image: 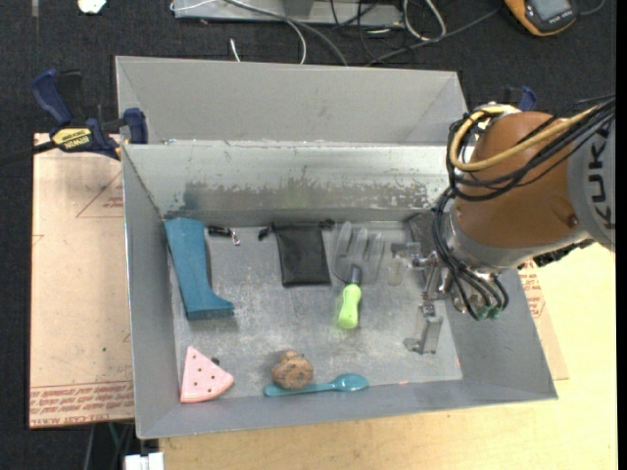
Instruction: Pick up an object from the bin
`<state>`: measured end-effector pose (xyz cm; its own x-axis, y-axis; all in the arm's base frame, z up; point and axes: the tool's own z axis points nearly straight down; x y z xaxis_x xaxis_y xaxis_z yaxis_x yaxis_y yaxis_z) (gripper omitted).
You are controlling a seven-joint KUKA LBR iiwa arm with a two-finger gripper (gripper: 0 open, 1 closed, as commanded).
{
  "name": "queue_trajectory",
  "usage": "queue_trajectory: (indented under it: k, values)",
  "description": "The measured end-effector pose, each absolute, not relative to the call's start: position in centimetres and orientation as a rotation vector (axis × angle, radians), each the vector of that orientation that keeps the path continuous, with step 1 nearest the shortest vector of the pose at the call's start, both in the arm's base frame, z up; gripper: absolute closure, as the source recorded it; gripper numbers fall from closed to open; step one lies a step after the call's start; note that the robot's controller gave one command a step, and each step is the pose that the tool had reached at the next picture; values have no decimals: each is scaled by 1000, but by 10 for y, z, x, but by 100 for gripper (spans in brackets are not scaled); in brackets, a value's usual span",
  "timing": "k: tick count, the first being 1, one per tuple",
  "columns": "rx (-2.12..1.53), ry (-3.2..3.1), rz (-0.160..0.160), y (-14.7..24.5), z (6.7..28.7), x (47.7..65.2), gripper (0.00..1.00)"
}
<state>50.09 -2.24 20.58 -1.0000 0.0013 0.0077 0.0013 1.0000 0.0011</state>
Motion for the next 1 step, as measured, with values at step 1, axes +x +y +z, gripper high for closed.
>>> queue_trajectory:
  k: [1]
  values:
    - [0, -3142, -1, -22, 210, 502, 0]
